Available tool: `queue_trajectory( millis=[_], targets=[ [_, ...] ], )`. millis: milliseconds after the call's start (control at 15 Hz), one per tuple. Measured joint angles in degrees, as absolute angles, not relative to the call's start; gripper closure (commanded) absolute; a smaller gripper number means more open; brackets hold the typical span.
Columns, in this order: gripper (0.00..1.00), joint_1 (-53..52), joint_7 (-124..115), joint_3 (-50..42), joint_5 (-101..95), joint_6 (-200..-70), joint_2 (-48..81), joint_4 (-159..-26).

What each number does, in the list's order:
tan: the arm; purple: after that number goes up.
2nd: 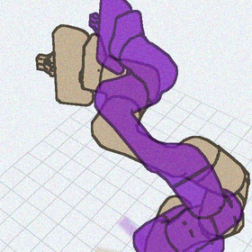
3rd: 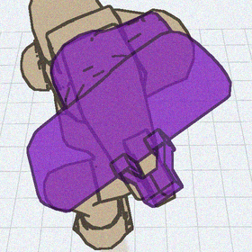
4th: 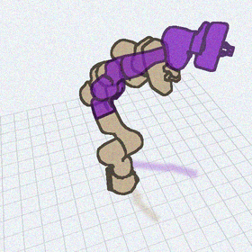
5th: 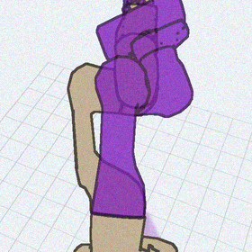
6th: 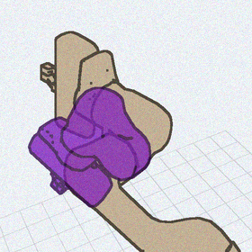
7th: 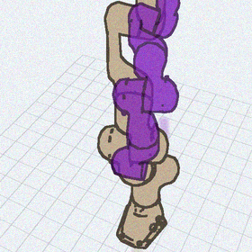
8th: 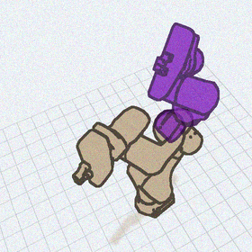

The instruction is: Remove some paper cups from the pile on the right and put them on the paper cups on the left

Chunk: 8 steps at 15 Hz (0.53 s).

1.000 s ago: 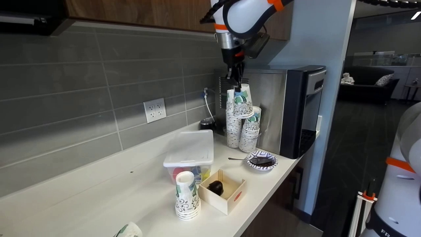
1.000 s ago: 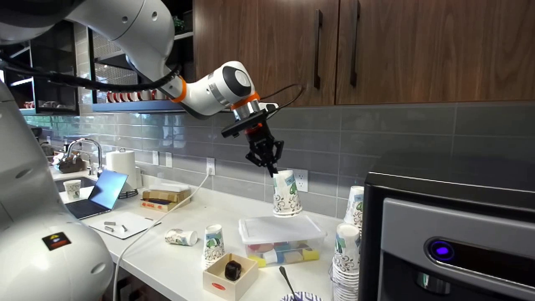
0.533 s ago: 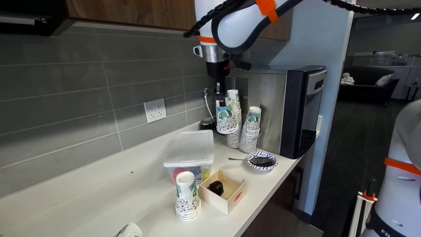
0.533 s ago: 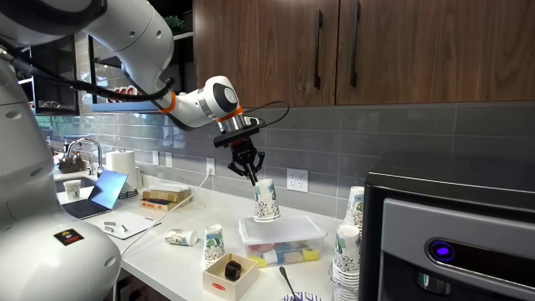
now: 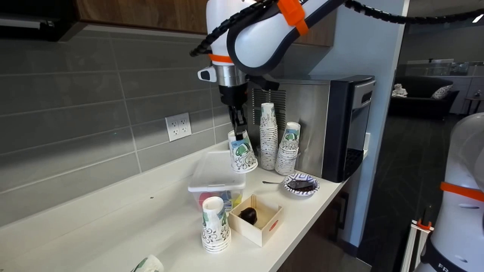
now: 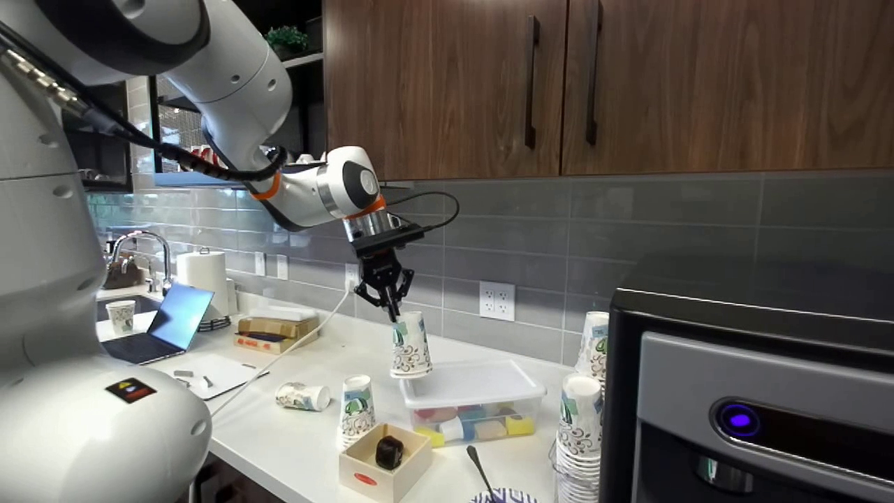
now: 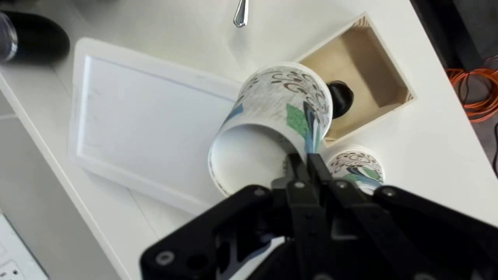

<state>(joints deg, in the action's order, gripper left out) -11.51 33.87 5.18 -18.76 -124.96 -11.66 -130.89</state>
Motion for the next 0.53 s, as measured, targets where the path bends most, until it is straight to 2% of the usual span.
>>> queue_trajectory(
  millis=[533],
  targets=[
    [0.98, -14.22, 43.12, 9.09, -18.38, -125.59, -9.36, -130.46]
  ],
)
